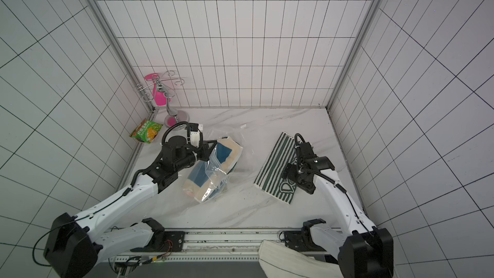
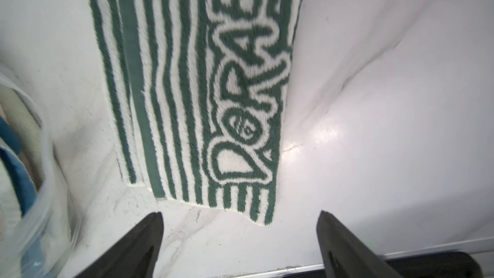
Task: Place the folded towel into the vacuum bag
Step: Move the towel to the center of the board, then pick up the towel from the center of the board.
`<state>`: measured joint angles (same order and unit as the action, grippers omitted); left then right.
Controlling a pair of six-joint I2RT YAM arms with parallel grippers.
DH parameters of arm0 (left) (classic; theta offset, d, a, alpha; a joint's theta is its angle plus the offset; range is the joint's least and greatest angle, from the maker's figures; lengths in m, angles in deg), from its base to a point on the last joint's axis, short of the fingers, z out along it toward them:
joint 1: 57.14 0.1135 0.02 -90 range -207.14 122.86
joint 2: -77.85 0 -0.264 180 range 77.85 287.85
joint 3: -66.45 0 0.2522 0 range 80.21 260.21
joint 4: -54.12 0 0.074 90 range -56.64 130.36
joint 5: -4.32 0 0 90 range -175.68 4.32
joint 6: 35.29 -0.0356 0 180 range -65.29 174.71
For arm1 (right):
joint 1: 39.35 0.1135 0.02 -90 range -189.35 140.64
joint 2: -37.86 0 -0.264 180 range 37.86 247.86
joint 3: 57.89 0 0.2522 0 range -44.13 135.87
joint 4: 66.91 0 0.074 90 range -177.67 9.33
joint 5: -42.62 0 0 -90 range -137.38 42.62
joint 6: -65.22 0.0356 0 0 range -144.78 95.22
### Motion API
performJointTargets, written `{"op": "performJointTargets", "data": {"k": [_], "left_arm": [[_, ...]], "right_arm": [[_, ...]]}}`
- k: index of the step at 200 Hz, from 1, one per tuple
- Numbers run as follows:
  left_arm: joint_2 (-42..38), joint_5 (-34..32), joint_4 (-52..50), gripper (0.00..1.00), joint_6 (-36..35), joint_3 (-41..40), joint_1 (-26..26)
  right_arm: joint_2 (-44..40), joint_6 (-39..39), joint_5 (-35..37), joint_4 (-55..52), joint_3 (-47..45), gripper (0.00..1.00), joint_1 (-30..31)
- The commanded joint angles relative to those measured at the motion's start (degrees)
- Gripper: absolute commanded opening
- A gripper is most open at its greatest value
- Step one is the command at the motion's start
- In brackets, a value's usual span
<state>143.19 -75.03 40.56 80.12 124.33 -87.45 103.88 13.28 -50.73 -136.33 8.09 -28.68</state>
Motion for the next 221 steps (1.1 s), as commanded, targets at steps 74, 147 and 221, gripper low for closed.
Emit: {"op": "performJointTargets", "data": {"k": [74, 147, 221], "left_arm": [[-0.21, 2.88, 1.39, 0.0, 1.39, 2.14, 0.07], [-0.74, 2.45, 2.16, 0.0, 1.93, 0.62, 0.07], [-2.52, 1.27, -0.71, 0.0, -0.16, 1.21, 0.06]], "right_arm": [[39.0, -7.66, 6.1, 9.52, 26.39, 0.99, -6.32], [51.92, -1.78, -3.16, 12.31, 28.67, 0.81, -7.09], [42.31, -4.26, -5.69, 19.78, 20.13, 0.0, -7.11]]}}
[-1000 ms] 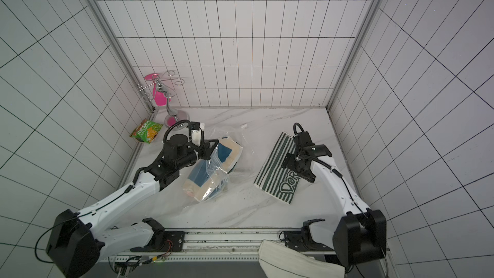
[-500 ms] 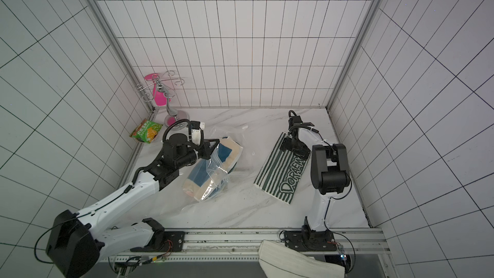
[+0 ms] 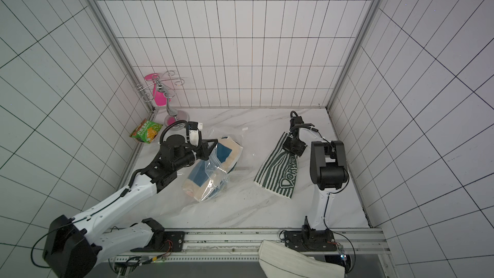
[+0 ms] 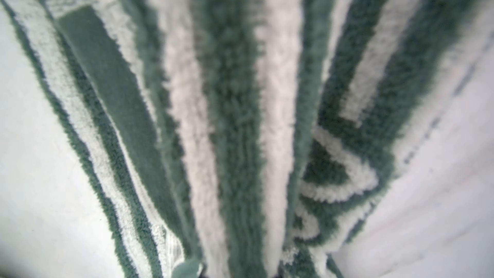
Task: Place the folded towel into the vacuum bag
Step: Pick up the towel from the center of the board.
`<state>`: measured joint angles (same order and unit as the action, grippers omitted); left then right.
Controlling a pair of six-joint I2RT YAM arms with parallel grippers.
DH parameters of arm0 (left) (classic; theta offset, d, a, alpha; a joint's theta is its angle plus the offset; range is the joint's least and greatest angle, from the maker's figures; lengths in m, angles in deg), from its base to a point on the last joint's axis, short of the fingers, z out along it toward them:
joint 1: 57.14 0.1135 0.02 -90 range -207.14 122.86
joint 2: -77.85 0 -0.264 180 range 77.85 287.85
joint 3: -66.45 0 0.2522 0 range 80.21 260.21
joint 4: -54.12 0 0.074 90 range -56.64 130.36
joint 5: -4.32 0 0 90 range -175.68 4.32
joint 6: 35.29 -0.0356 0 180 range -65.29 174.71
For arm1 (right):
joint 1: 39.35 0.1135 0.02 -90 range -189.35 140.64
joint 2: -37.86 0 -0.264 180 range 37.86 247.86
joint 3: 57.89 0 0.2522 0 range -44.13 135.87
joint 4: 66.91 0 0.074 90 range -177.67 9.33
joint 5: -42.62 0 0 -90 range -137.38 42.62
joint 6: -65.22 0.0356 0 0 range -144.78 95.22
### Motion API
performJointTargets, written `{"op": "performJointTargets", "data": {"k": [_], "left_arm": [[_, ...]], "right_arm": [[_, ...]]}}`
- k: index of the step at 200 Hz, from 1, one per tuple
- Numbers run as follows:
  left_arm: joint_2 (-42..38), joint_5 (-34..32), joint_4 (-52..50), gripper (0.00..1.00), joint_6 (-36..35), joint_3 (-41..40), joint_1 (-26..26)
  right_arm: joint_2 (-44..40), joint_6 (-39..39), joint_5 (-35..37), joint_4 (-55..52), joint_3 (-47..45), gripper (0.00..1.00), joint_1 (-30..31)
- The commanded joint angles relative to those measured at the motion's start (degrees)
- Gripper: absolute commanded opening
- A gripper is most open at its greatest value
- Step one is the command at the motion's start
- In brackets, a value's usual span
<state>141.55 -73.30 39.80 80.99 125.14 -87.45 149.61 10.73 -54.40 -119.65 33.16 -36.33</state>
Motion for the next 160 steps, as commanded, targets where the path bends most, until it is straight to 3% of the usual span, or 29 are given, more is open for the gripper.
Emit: {"op": "performJointTargets", "data": {"k": [1, 43, 79, 127, 160], "left_arm": [[-0.87, -0.31, 0.09, 0.0, -1.09, 0.41, 0.06], [-0.33, 3.47, -0.18, 0.0, -4.2, -0.75, 0.11], [-1.38, 7.75, -0.62, 0.0, -6.79, -2.85, -0.26], [-0.6, 7.28, -0.24, 0.0, -8.27, -3.44, -3.06], [-0.42, 6.48, 0.79, 0.0, -9.06, -3.09, -5.92]], "right_arm": [[-3.74, -1.86, -2.02, 3.38, -5.13, 0.0, 0.65], [-20.14, -9.04, -0.39, 8.02, -12.73, 0.0, 6.62], [-34.73, -12.45, -4.5, 6.77, -16.82, 0.0, 7.52], [-45.13, -17.93, -13.39, -2.72, -14.62, 0.0, 14.51], [-45.65, -16.19, -29.92, -4.94, -10.86, 0.0, 16.11]]}}
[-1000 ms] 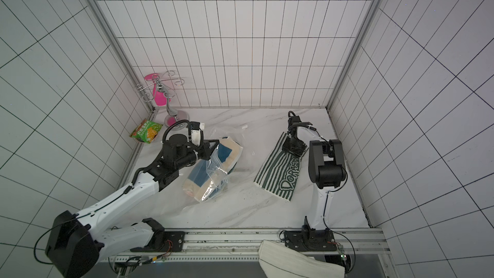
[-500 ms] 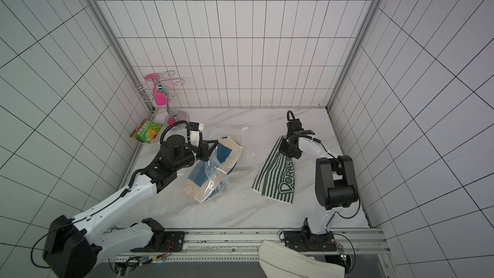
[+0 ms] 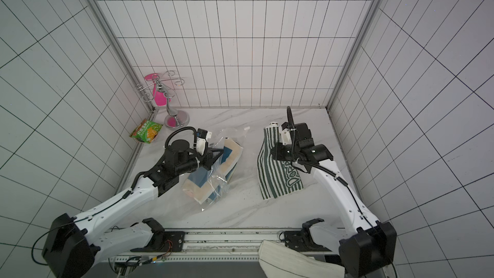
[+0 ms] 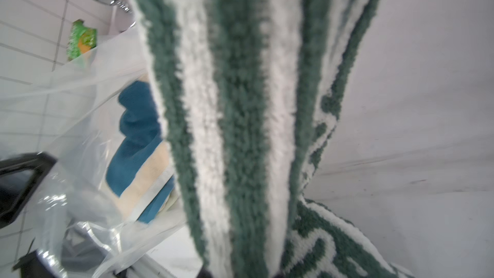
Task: Place the folded towel into the vacuum bag
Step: Pick up the towel from the center of the board, then place the towel in the vacuum bag.
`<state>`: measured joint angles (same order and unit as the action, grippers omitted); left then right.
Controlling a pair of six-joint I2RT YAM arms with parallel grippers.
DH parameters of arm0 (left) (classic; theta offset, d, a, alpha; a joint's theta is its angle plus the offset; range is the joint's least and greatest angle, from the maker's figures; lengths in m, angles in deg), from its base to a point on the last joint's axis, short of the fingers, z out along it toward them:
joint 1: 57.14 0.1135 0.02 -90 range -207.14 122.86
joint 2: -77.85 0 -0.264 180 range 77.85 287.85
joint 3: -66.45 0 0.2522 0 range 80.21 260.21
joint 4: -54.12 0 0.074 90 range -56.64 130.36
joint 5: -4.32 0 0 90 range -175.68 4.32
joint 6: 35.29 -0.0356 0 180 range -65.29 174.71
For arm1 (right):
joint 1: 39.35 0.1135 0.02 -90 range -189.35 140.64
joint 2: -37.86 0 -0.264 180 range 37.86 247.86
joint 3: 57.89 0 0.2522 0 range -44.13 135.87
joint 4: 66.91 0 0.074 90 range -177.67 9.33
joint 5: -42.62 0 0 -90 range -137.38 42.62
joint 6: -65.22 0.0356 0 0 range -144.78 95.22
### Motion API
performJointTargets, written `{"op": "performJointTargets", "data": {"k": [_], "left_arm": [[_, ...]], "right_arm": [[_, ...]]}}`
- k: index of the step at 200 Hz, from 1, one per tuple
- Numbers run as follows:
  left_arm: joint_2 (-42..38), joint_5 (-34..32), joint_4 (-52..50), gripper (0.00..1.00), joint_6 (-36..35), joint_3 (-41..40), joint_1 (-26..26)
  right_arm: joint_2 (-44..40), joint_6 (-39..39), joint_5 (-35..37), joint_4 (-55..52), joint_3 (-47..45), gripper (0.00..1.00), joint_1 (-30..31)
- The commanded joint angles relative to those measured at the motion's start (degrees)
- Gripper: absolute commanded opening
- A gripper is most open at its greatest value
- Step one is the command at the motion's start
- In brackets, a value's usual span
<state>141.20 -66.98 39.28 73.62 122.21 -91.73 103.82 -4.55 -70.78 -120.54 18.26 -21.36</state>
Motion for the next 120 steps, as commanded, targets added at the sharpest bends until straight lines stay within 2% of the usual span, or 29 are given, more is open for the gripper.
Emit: {"op": "performJointTargets", "data": {"k": [1, 30, 60, 86, 120], "left_arm": [[-0.07, 0.14, 1.33, 0.0, -1.69, -0.16, -1.67], [-0.51, -1.1, 1.43, 0.0, -1.77, 0.27, -3.07], [-0.95, -2.98, 2.79, 0.0, -1.91, 0.62, -4.94], [-0.42, -4.4, 2.97, 0.0, -2.77, 1.68, -7.42], [0.63, -5.59, 3.83, 0.0, -3.27, 2.2, -11.97]], "right_arm": [[0.27, -0.9, -13.97, -4.15, 4.23, 0.0, 1.24], [5.72, 1.09, -23.88, -4.94, 6.22, 0.0, 5.43], [13.87, 1.37, -28.74, -2.4, 5.93, 0.0, 12.01], [21.52, 3.11, -29.49, 1.93, 5.38, 0.0, 14.06], [30.58, 3.31, -31.09, 4.33, 13.51, 0.0, 14.2]]}}
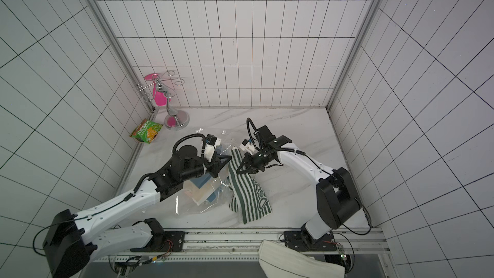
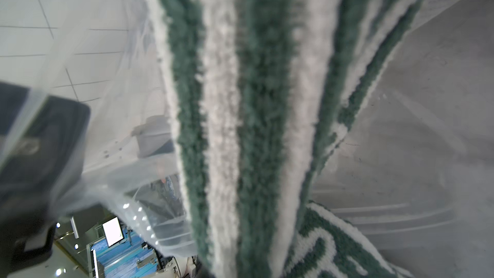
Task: Place the folded towel into the vacuum bag
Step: Place the towel in the vacuum bag.
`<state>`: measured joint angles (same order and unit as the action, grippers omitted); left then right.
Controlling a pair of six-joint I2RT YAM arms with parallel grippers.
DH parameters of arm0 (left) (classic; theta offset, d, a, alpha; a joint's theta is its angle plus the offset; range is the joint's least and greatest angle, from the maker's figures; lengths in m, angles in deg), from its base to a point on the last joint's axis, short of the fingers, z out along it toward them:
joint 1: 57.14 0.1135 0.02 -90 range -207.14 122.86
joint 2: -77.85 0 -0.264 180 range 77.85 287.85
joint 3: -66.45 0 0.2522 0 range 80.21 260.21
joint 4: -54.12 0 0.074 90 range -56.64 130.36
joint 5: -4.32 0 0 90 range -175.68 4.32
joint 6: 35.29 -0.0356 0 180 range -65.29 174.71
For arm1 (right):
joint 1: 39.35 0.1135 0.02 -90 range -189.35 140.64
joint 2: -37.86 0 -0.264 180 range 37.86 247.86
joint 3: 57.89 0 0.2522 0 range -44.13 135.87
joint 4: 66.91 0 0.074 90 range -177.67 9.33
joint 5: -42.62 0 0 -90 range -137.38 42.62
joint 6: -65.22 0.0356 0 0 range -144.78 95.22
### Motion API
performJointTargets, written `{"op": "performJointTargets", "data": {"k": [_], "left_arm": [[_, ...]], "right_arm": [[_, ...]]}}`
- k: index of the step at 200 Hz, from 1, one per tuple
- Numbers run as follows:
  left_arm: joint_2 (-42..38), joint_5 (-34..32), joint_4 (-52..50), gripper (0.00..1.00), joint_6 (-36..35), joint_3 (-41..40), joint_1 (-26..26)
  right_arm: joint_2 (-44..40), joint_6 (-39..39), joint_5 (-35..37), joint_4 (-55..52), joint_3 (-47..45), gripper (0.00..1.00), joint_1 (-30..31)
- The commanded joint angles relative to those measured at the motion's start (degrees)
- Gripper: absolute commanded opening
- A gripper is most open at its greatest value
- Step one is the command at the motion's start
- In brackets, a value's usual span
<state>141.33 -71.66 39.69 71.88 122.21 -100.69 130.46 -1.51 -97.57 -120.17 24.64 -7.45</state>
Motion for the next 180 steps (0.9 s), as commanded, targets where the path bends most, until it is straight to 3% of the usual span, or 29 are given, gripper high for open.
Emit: {"op": "performJointTargets", "data": {"k": [1, 42, 79, 107, 130, 149, 180], "left_arm": [[0.5, -0.96, 3.44, 0.0, -1.57, 2.2, -3.11], [-0.55, -2.07, 3.22, 0.0, -2.3, 2.56, -4.35], [-0.34, 0.74, 2.72, 0.0, -2.19, 2.75, -4.35], [-0.72, 2.49, 2.86, 0.0, -1.04, 2.01, -4.49], [-1.25, 3.42, 2.34, 0.0, -0.84, 1.27, -4.7], [-1.43, 3.45, 2.32, 0.0, -0.4, 0.59, -4.87], [-1.26, 3.48, 2.14, 0.0, 0.0, 0.45, -5.05]], "right_arm": [[4.23, 0.41, -4.47, 4.2, 7.24, 0.0, 0.37], [10.67, 2.46, -4.8, 6.08, 9.17, 0.0, 2.97], [10.57, 8.6, -4.84, 12.22, 14.33, 0.0, -0.95], [11.73, 25.13, -10.82, 32.22, 14.99, 0.0, -6.59], [15.97, 45.45, -13.3, 55.03, 14.51, 0.0, -9.31], [20.34, 56.45, -7.62, 65.39, 14.48, 0.0, -10.29], [25.61, 50.04, 7.67, 47.37, 18.61, 0.0, -9.65]]}}
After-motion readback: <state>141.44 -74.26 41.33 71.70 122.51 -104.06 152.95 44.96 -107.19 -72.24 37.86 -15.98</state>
